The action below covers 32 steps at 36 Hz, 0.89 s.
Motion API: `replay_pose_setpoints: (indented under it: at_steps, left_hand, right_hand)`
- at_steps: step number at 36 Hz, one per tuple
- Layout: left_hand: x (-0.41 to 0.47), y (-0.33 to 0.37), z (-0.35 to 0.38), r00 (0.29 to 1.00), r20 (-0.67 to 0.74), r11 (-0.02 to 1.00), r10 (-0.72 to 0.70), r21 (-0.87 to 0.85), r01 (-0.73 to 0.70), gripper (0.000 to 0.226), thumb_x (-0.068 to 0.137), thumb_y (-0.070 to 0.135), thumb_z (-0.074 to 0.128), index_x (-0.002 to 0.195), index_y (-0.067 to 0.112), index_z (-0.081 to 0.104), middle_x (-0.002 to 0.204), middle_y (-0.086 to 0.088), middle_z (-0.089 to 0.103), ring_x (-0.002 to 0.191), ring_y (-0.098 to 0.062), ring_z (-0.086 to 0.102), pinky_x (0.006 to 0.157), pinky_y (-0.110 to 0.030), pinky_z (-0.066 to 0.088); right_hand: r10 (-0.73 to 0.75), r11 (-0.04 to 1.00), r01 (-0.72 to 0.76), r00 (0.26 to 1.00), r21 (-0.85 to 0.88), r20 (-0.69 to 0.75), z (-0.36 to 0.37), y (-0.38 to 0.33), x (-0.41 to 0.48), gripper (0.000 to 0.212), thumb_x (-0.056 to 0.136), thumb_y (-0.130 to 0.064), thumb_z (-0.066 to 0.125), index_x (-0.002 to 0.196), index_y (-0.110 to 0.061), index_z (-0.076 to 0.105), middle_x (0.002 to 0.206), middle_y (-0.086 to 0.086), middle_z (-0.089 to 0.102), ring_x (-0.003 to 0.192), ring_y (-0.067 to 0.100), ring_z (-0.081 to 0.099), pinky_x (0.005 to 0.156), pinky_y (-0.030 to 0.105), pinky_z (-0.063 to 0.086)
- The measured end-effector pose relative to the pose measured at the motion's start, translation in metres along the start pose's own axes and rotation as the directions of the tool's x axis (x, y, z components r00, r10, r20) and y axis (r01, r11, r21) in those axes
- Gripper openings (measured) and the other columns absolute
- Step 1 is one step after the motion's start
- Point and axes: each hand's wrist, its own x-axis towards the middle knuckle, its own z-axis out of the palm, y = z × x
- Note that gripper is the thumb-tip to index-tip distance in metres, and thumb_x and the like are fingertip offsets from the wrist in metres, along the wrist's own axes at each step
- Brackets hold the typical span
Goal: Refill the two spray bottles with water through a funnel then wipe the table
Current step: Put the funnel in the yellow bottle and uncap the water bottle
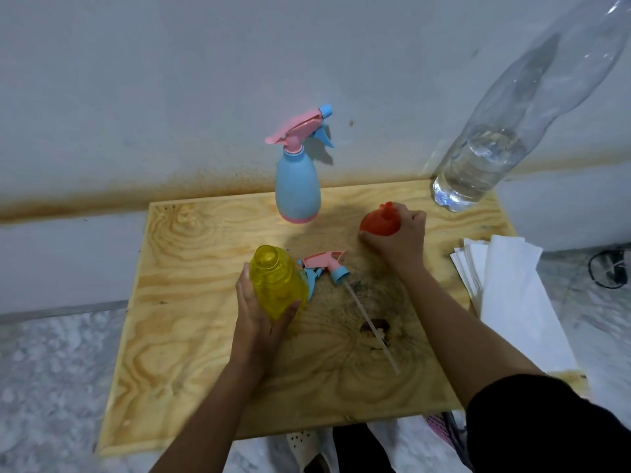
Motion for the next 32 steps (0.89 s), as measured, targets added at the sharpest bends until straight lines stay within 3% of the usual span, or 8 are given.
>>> replay_pose_setpoints:
  at_steps: [5,8,12,17,23,26,28,32]
  left_hand:
    - [-0.005,0.008,-0.001,1.000,-0.021,0.999,-0.013,0.032,0.014,0.085,0.073,0.077,0.048,0.135,0.054,-0.005,0.144,0.007,0.018,0.131,0.003,0.017,0.106,-0.027,0.024]
    - [-0.007,0.016,-0.004,0.999,-0.035,0.999,-0.034,0.018,0.035,0.084,0.078,0.062,0.057,0.137,0.056,-0.002,0.148,-0.002,0.023,0.131,-0.005,0.022,0.105,-0.031,0.027]
    - [-0.008,0.027,-0.009,0.999,-0.040,0.999,-0.013,0.039,0.014,0.084,0.080,0.037,0.069,0.143,0.033,0.012,0.145,-0.014,0.030,0.128,-0.006,0.027,0.102,-0.030,0.030]
    - [0.000,0.032,-0.021,1.000,-0.018,0.991,-0.002,0.131,0.004,0.084,0.079,0.056,0.059,0.139,0.003,0.033,0.137,-0.019,0.042,0.130,-0.031,0.037,0.106,-0.038,0.034]
    - [0.009,0.048,-0.033,1.000,0.007,1.000,0.001,0.014,-0.001,0.073,0.081,0.043,0.063,0.140,0.013,0.035,0.141,-0.007,0.040,0.135,-0.019,0.032,0.111,-0.034,0.029]
    - [0.012,0.059,-0.037,0.999,0.035,0.996,-0.005,-0.089,0.008,0.064,0.080,0.035,0.065,0.136,0.024,0.038,0.132,0.005,0.045,0.122,-0.001,0.039,0.099,-0.011,0.032]
    - [0.014,0.059,-0.038,0.998,0.055,0.994,-0.004,-0.109,0.010,0.060,0.082,0.031,0.067,0.135,0.022,0.041,0.130,0.006,0.046,0.118,-0.001,0.042,0.091,-0.001,0.030]
    - [0.015,0.057,-0.042,0.995,0.091,0.994,-0.032,-0.103,0.041,0.061,0.086,0.028,0.067,0.139,0.022,0.037,0.134,0.007,0.044,0.121,-0.004,0.042,0.093,-0.013,0.034]
  right_hand:
    - [-0.052,0.999,0.053,0.995,-0.010,0.084,-0.007,-0.013,-0.022,0.075,0.064,-0.025,0.084,0.130,-0.021,0.049,0.114,0.003,0.036,0.104,0.013,0.038,0.089,0.022,0.036]
    - [-0.116,0.993,0.118,0.987,-0.010,0.110,-0.013,-0.025,-0.036,0.079,0.061,-0.027,0.086,0.131,-0.019,0.050,0.110,0.002,0.036,0.102,0.014,0.040,0.089,0.021,0.037]
    - [-0.178,0.984,0.180,0.967,0.006,0.181,-0.019,-0.043,-0.055,0.080,0.059,-0.030,0.087,0.130,-0.022,0.050,0.113,0.004,0.043,0.102,0.014,0.044,0.085,0.022,0.039]
    - [-0.215,0.976,0.213,0.942,0.035,0.259,-0.026,-0.070,-0.072,0.074,0.052,-0.027,0.090,0.112,-0.018,0.048,0.112,0.003,0.051,0.100,0.019,0.051,0.076,0.025,0.042]
    - [-0.342,0.923,0.381,0.869,-0.044,0.357,-0.043,-0.105,-0.088,0.076,0.056,-0.029,0.088,0.120,-0.018,0.049,0.117,0.000,0.045,0.101,0.010,0.044,0.080,0.022,0.037]
    - [-0.420,0.871,0.487,0.807,-0.066,0.416,-0.049,-0.117,-0.091,0.080,0.057,-0.033,0.088,0.126,-0.018,0.050,0.120,0.002,0.041,0.108,0.011,0.043,0.091,0.023,0.040]
    - [-0.443,0.836,0.539,0.773,-0.101,0.454,-0.051,-0.124,-0.091,0.081,0.059,-0.037,0.087,0.129,-0.018,0.050,0.120,0.001,0.039,0.110,0.012,0.042,0.092,0.022,0.039]
    - [-0.465,0.754,0.626,0.723,-0.201,0.511,-0.052,-0.141,-0.090,0.084,0.059,-0.039,0.087,0.129,-0.017,0.045,0.120,0.003,0.041,0.108,0.015,0.042,0.087,0.023,0.038]
